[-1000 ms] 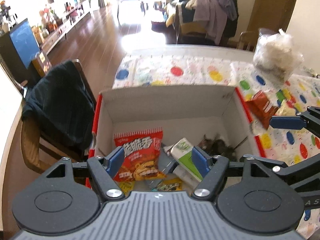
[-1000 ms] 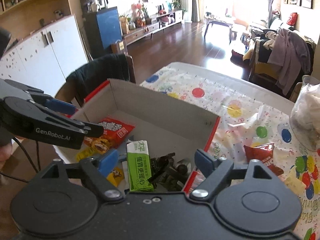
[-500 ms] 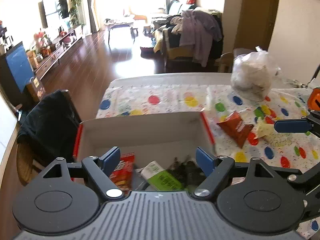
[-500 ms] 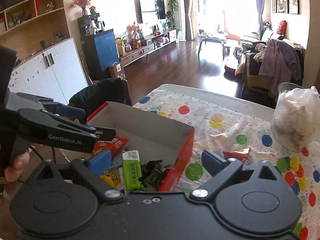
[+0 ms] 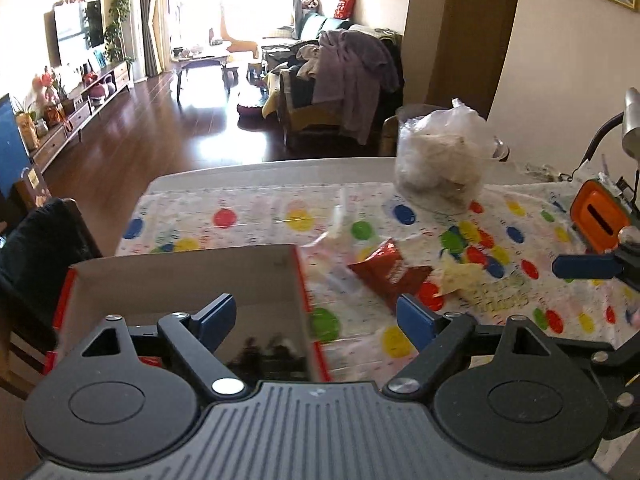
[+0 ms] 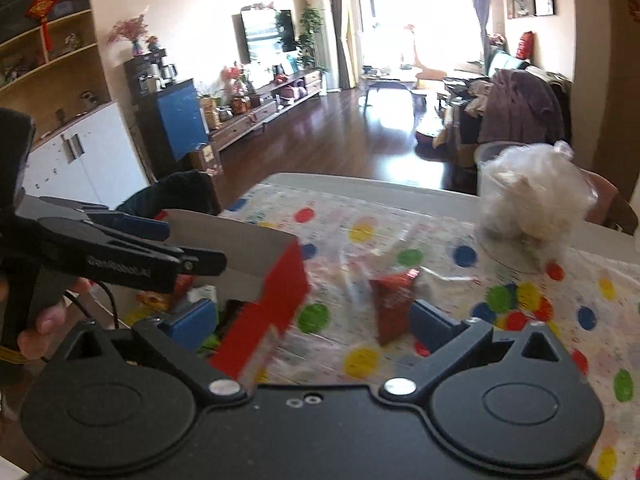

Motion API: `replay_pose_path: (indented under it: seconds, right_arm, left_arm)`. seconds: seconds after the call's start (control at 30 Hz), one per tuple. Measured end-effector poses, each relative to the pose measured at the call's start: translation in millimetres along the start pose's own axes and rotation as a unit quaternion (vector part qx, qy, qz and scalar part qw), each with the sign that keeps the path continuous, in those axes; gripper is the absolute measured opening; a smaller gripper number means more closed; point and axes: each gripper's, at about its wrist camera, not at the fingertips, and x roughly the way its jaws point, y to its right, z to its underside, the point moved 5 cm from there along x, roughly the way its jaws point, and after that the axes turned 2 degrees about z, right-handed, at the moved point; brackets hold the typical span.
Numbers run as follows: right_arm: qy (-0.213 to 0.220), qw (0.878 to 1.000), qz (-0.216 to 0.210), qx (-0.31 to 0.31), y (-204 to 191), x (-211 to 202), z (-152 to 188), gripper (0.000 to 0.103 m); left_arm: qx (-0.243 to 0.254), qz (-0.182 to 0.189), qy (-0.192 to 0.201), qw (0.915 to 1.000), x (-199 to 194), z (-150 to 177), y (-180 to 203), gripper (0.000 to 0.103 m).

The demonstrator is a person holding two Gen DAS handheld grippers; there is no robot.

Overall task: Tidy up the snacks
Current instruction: 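Move both tools out of the box back over the table snacks, then grasp the red Oreo packet with the left tool while the right tool grasps the pale yellow packet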

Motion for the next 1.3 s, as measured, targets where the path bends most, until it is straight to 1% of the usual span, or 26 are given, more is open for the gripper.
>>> replay_pose_path:
  seconds: [0.23, 0.33, 0.43, 0.53, 0.6, 0.73, 0.83, 0.9, 1.03, 1.1, 1.17, 1.3]
  right_arm:
    - [-0.010, 0.999, 0.029, -0.011, 56, -3, 17, 0.103]
    - [-0.016, 0.999, 0.038, -0.020, 78, 0, 25, 0.103]
    - [-0.025, 0.998, 0.043, -0.028, 99, 7, 29, 0.103]
    - [-0.034, 0.998, 0.042, -0.034, 118, 15, 30, 0.103]
    - [-0.040, 0.998, 0.037, -0.036, 128, 23, 30, 0.103]
    - [-0.052, 0.998, 0.018, -0.042, 142, 39, 32, 0.102]
    - [-0.063, 0.996, 0.007, -0.063, 146, 54, 34, 0.102]
    - [-0.070, 0.994, 0.001, -0.086, 146, 66, 35, 0.102]
    - [-0.087, 0.988, -0.004, -0.126, 148, 92, 38, 0.100]
    - [-0.096, 0.986, -0.003, -0.137, 150, 105, 40, 0.100]
    - [-0.105, 0.984, -0.004, -0.145, 152, 118, 42, 0.097]
    - [-0.117, 0.980, -0.006, -0.159, 155, 137, 45, 0.093]
  left_arm:
    - [-0.030, 0.032, -0.023, 0.9988, 31, -8, 44, 0.088]
    - [-0.032, 0.028, -0.022, 0.9989, 47, -11, 62, 0.088]
    - [-0.037, 0.028, -0.035, 0.9983, 65, -14, 80, 0.088]
    - [-0.035, 0.016, -0.037, 0.9986, 80, -17, 93, 0.088]
    - [-0.038, 0.012, -0.045, 0.9982, 93, -20, 99, 0.088]
    - [-0.047, 0.013, -0.074, 0.9961, 122, -23, 103, 0.088]
    - [-0.059, 0.001, -0.100, 0.9933, 147, -24, 102, 0.088]
    - [-0.072, 0.003, -0.117, 0.9905, 162, -25, 99, 0.088]
    - [-0.102, -0.009, -0.139, 0.9850, 186, -30, 91, 0.088]
    - [-0.123, -0.012, -0.149, 0.9810, 197, -31, 87, 0.088]
    - [-0.145, -0.015, -0.160, 0.9762, 208, -32, 83, 0.088]
    - [-0.156, -0.033, -0.172, 0.9720, 227, -33, 77, 0.088]
